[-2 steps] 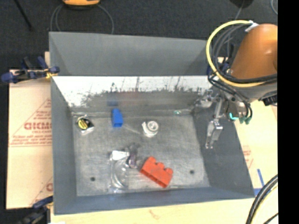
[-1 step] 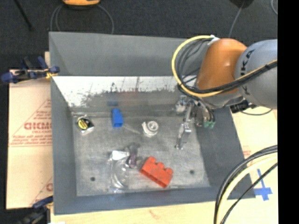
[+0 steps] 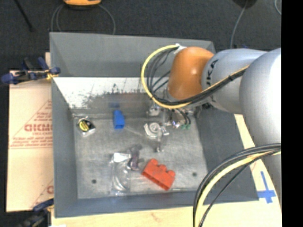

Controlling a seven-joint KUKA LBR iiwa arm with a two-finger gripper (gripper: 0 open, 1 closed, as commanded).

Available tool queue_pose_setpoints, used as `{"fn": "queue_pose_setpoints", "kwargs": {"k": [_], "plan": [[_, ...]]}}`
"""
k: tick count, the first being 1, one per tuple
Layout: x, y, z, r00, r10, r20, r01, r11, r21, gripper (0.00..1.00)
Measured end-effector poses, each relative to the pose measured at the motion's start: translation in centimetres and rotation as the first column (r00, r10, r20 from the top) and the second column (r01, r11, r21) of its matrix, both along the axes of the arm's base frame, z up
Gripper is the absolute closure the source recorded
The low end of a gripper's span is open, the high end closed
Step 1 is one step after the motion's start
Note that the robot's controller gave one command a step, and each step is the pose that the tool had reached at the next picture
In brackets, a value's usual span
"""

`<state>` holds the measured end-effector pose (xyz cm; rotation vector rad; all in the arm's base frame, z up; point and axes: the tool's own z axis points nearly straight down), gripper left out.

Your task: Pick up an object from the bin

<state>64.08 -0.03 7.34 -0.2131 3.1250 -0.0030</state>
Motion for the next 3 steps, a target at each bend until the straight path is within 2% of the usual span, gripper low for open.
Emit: {"fn": "queue_pose_setpoints", "kwargs": {"k": [1, 2, 3], "plan": [[-7.7, 0.8, 0.8, 0.885, 0.465, -0.008, -0.465, 0.885, 0.001, 0.00], [-12.0, 4.1, 0.1, 0.723, 0.690, 0.005, -0.690, 0.723, -0.011, 0.00], [-11.9, 4.4, 0.2, 0.721, 0.693, 0.011, -0.693, 0.721, -0.010, 1.00]]}}
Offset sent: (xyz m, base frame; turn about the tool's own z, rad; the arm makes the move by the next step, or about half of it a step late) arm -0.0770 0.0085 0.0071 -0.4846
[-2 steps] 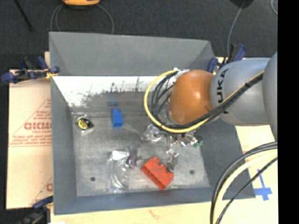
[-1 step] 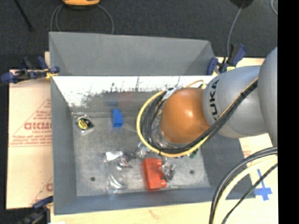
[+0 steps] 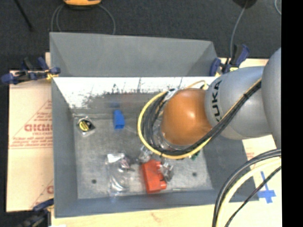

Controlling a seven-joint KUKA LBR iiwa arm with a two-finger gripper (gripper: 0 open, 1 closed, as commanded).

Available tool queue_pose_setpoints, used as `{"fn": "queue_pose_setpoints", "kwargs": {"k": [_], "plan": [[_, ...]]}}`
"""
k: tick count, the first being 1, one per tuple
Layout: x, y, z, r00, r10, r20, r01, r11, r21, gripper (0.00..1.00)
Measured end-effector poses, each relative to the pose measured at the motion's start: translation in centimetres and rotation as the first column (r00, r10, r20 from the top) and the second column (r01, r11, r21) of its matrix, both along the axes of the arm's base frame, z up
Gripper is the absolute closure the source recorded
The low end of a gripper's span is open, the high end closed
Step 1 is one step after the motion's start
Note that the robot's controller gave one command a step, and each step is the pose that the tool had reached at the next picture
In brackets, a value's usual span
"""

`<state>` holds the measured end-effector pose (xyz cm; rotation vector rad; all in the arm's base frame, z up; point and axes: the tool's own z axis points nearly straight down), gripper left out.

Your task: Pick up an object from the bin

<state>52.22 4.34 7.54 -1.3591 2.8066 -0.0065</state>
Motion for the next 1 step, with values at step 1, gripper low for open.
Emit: {"fn": "queue_pose_setpoints", "kwargs": {"k": [1], "plan": [[-3.91, -0.11, 16.61, 0.974, 0.228, -0.015, -0.228, 0.974, -0.008, 1.00]]}}
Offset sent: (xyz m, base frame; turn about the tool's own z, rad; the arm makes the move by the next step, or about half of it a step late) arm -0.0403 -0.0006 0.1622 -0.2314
